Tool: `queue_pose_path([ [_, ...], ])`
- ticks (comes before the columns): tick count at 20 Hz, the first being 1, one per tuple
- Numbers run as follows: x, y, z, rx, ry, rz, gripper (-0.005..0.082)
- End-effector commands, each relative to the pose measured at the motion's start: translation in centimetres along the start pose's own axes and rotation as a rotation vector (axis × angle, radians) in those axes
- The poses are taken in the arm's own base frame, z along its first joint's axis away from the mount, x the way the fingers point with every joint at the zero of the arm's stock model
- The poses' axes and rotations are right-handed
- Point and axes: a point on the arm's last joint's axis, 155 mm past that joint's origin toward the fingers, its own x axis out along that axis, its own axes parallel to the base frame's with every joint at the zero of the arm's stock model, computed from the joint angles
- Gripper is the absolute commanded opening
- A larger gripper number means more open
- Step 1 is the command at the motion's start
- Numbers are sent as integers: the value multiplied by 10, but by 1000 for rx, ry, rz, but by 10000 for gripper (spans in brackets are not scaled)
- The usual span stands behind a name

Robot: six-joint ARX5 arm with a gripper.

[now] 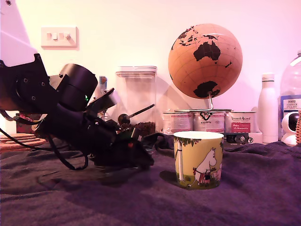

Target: Pick up the coffee capsules on the table and drop them inside the coffee cup

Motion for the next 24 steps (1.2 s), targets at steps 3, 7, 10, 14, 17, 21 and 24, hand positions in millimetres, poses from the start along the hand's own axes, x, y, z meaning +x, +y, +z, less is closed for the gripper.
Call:
queue_pose_path([
  [3,4,0,-4,-2,0,-4,191],
  [7,4,-1,-3,2,-4,-5,177],
  [10,4,0,-2,3,-8,-6,177],
  [14,2,-7,3,8,-21,-49,178],
  [17,-5,-11,14,12,-44,-84,178],
  [21,-22,-15,38,29,-80,-96,178],
  [24,-35,-23,48,52,-69,-105,178],
])
